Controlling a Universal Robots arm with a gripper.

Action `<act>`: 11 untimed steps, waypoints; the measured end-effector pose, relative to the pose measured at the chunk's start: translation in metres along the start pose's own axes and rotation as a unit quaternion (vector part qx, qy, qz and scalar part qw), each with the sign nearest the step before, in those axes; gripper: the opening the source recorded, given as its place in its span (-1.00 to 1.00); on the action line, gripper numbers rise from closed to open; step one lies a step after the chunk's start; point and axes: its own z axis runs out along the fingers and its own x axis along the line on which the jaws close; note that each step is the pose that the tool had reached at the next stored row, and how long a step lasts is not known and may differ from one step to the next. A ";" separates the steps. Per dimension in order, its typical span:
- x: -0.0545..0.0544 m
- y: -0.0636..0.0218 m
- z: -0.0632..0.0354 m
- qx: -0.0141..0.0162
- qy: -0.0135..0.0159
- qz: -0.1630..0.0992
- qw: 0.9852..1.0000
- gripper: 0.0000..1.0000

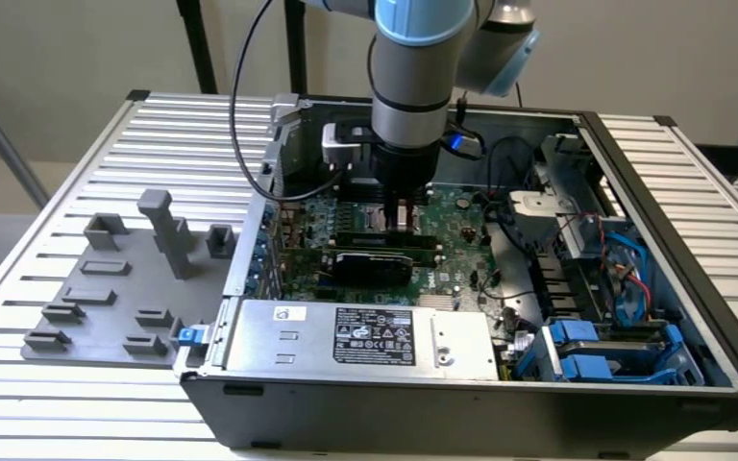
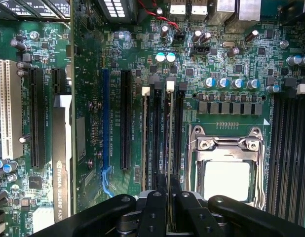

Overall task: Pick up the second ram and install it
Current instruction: 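Insert the second ram into the second slot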

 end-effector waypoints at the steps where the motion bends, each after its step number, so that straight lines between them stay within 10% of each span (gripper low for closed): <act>1: 0.000 0.0000 0.0002 0.000 0.000 0.000 1.000 -0.73; 11: 0.000 -0.0001 -0.0054 0.000 0.001 0.000 1.000 -0.57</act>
